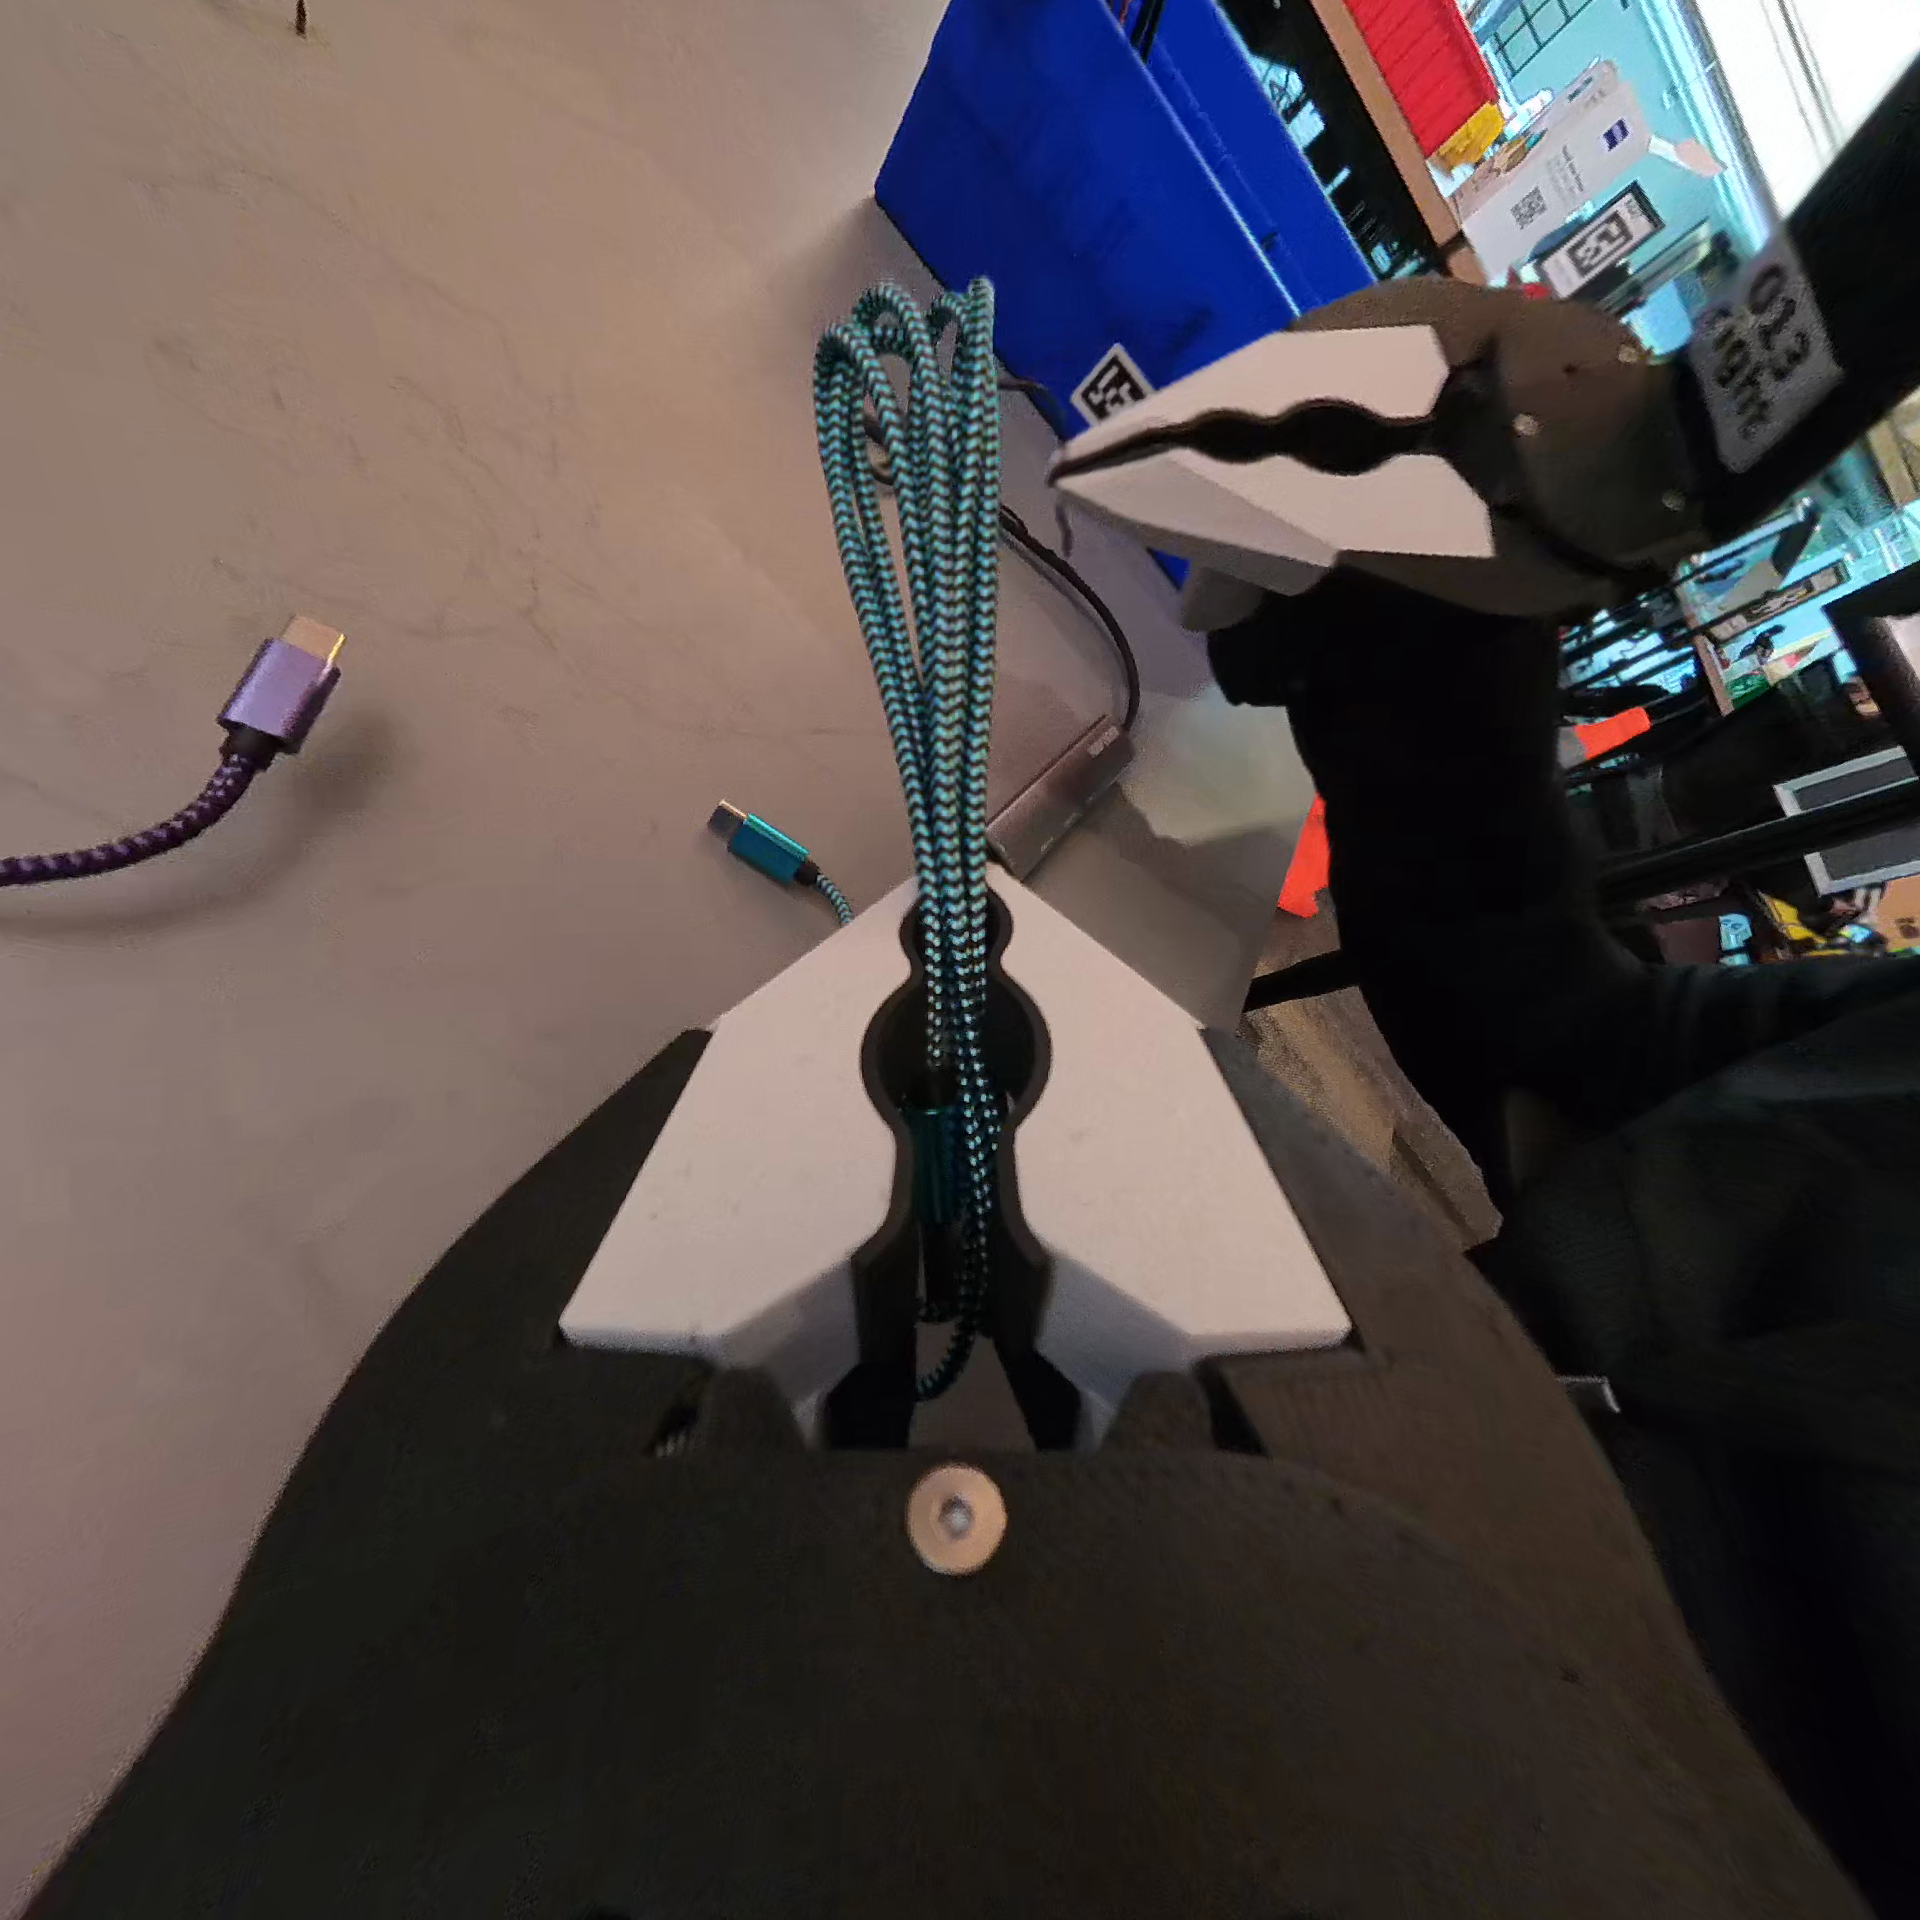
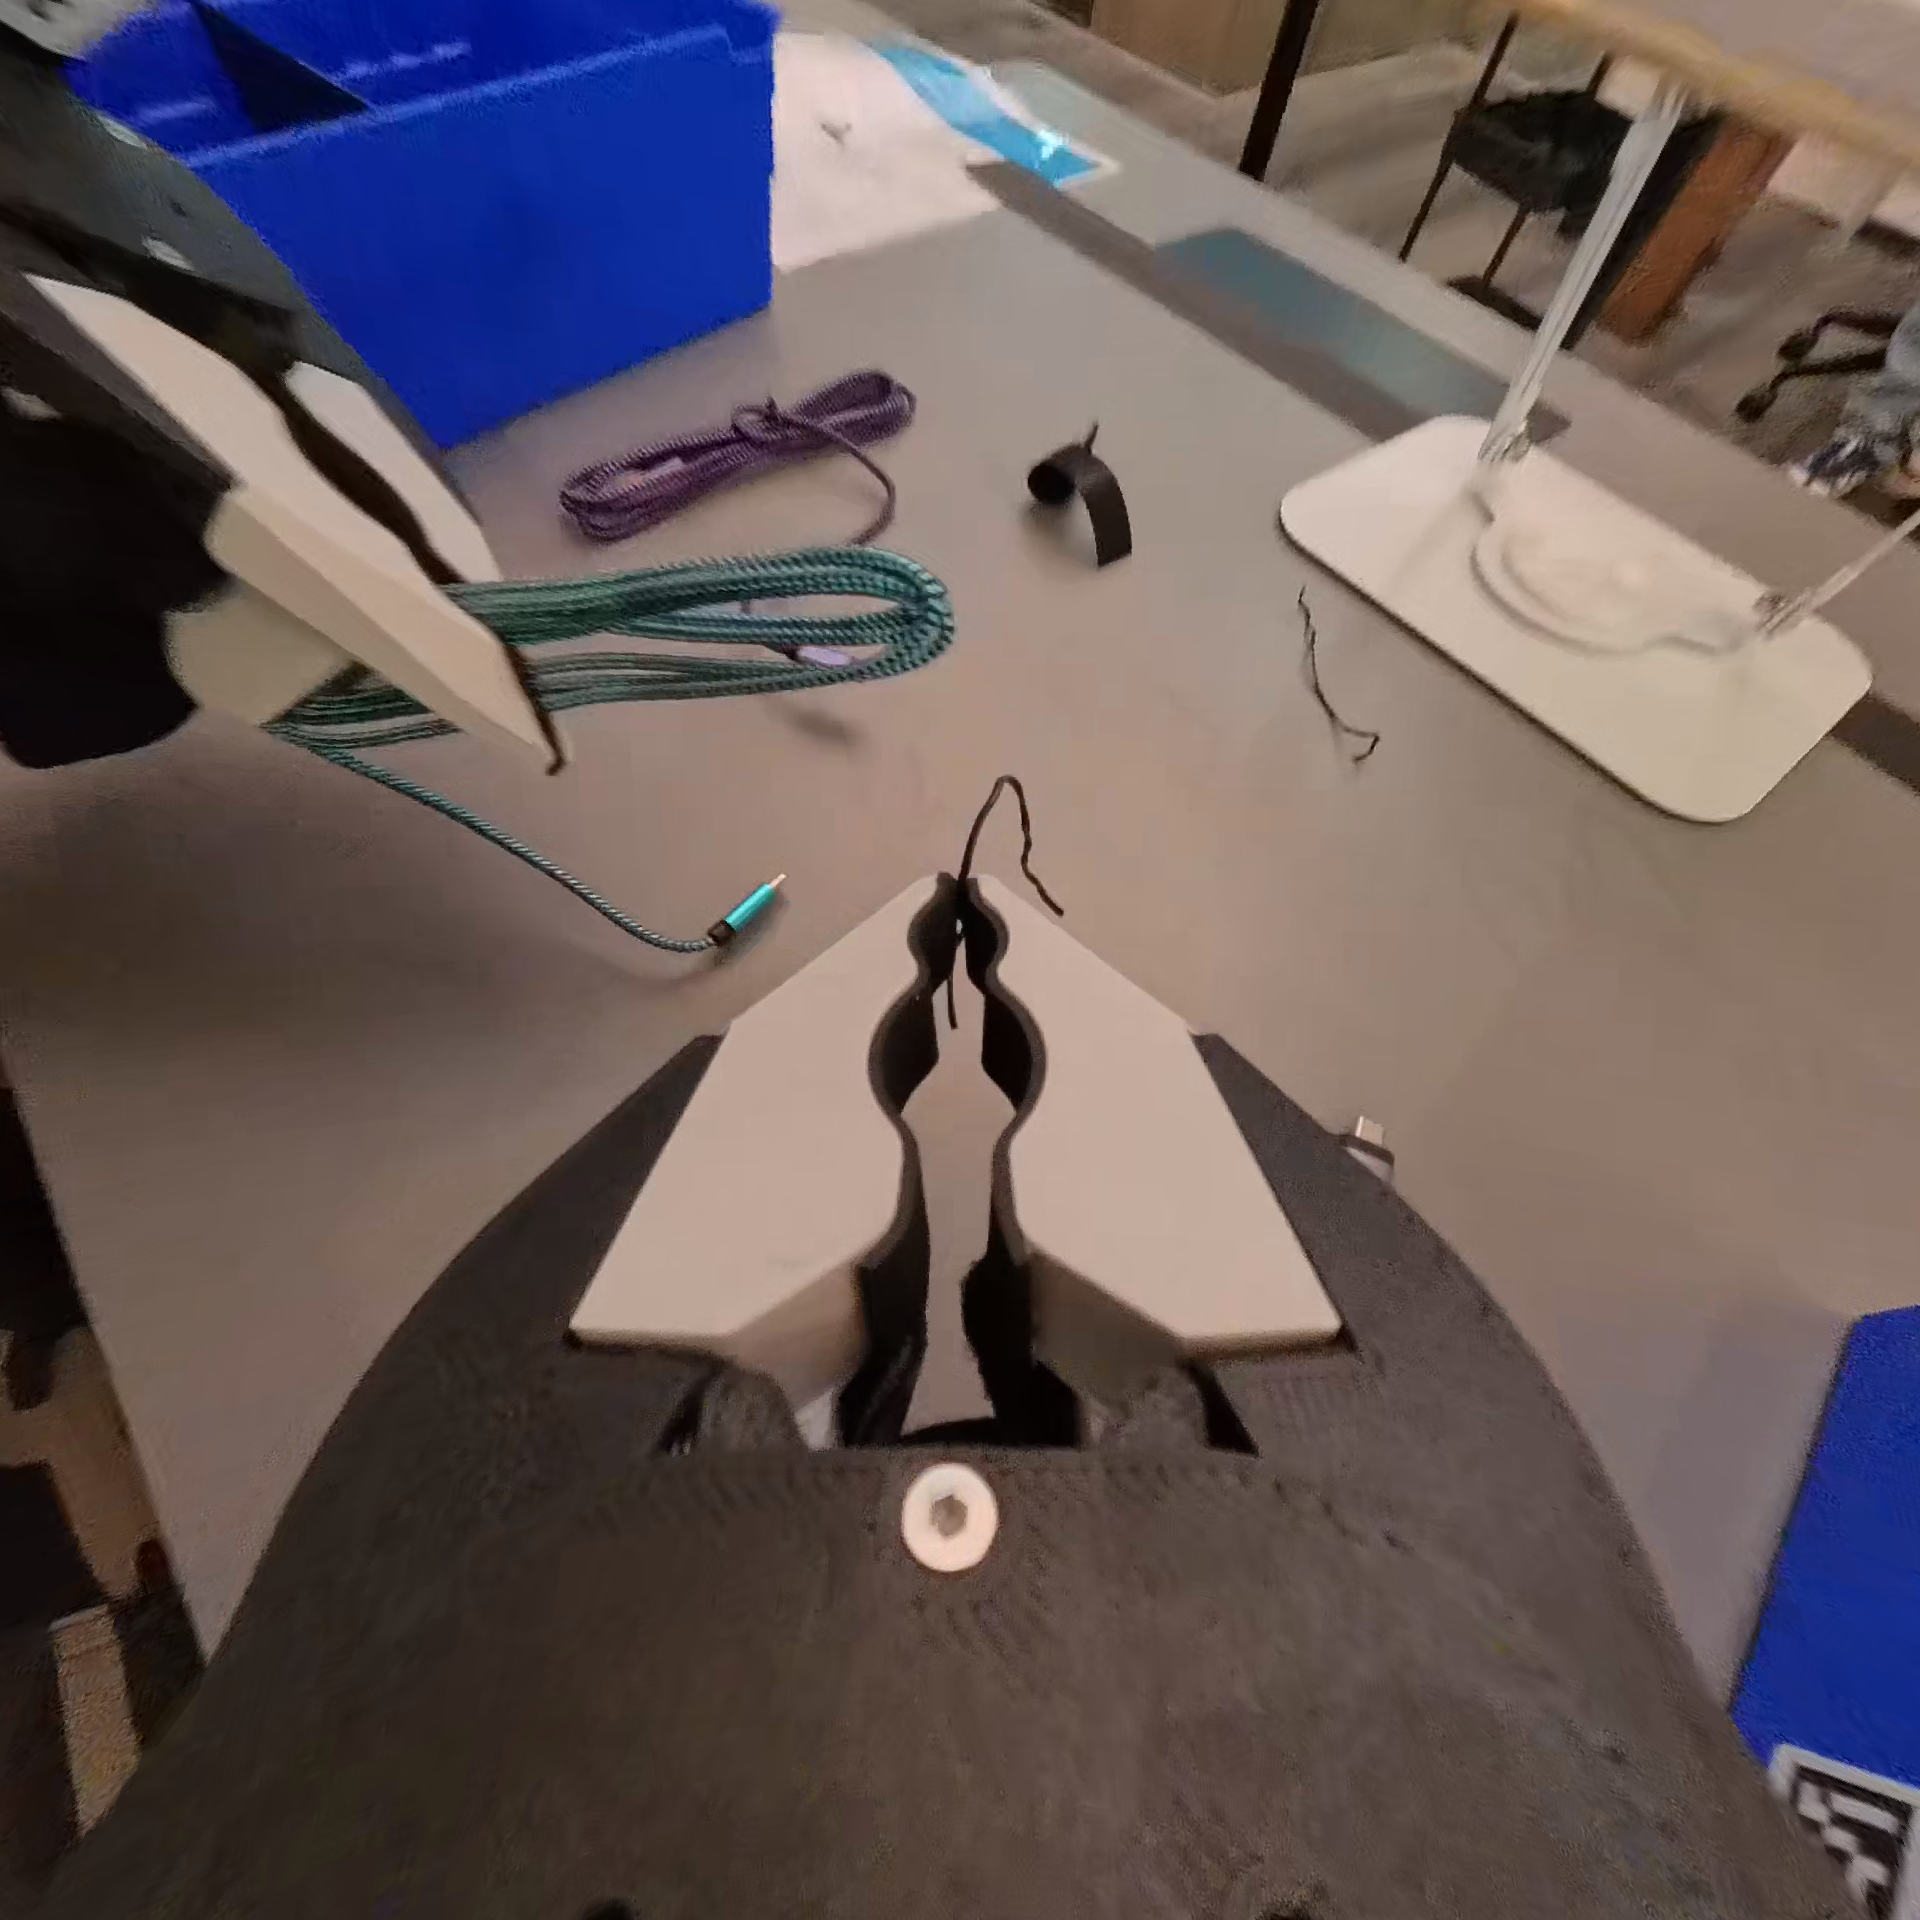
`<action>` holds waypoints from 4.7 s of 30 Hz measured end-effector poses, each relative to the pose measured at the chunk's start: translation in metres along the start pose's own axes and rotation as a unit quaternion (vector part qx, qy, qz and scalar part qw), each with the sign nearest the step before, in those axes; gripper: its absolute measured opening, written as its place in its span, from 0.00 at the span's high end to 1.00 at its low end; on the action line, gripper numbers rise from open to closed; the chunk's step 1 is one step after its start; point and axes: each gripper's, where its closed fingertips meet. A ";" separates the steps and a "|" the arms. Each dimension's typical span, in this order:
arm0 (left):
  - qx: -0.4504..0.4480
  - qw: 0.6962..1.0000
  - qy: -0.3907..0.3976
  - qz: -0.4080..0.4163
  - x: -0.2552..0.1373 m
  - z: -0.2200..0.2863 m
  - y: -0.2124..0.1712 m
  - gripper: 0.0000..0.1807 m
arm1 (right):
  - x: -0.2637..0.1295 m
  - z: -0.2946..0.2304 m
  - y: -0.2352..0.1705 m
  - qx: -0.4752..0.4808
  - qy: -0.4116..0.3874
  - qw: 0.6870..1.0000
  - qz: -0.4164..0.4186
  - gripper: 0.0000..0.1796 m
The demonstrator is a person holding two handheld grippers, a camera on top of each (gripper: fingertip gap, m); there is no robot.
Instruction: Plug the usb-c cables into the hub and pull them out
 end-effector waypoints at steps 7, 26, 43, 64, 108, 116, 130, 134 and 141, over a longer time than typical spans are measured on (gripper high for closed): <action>-0.012 1.000 0.001 -0.003 -0.002 -0.007 -0.008 0.99 | 0.044 0.016 -0.055 0.024 -0.005 0.991 -0.133 0.83; 0.078 0.984 0.092 -0.127 0.013 -0.023 -0.046 0.75 | 0.031 -0.012 -0.007 0.013 0.054 0.997 -0.054 0.76; 0.083 0.981 0.170 -0.044 -0.040 -0.032 -0.038 0.75 | 0.168 -0.078 -0.001 -0.073 0.174 0.962 -0.196 0.85; 0.163 0.920 0.344 -0.087 -0.017 -0.078 0.017 0.64 | 0.046 -0.068 0.013 -0.033 0.195 0.973 -0.121 1.00; 0.309 0.943 0.109 0.060 0.017 0.023 0.053 0.69 | -0.001 -0.023 0.078 0.261 0.378 0.864 0.207 0.96; 0.191 0.979 -0.074 0.013 0.023 0.052 0.037 0.96 | -0.017 -0.048 0.087 0.173 0.441 0.859 0.195 0.94; 0.336 0.902 0.271 0.030 0.017 -0.011 0.063 0.96 | 0.005 -0.047 0.068 0.201 0.258 0.929 0.171 0.93; 0.349 0.890 0.292 0.026 0.015 -0.012 0.064 0.96 | 0.009 -0.044 0.065 0.214 0.239 0.933 0.162 0.98; 0.362 0.878 0.313 0.017 0.016 -0.015 0.065 0.96 | 0.012 -0.041 0.062 0.208 0.216 0.943 0.147 0.98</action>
Point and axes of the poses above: each gripper's, where its closed fingertips meet, x out along the fingers, y out of its top, z = x × y across the jaws
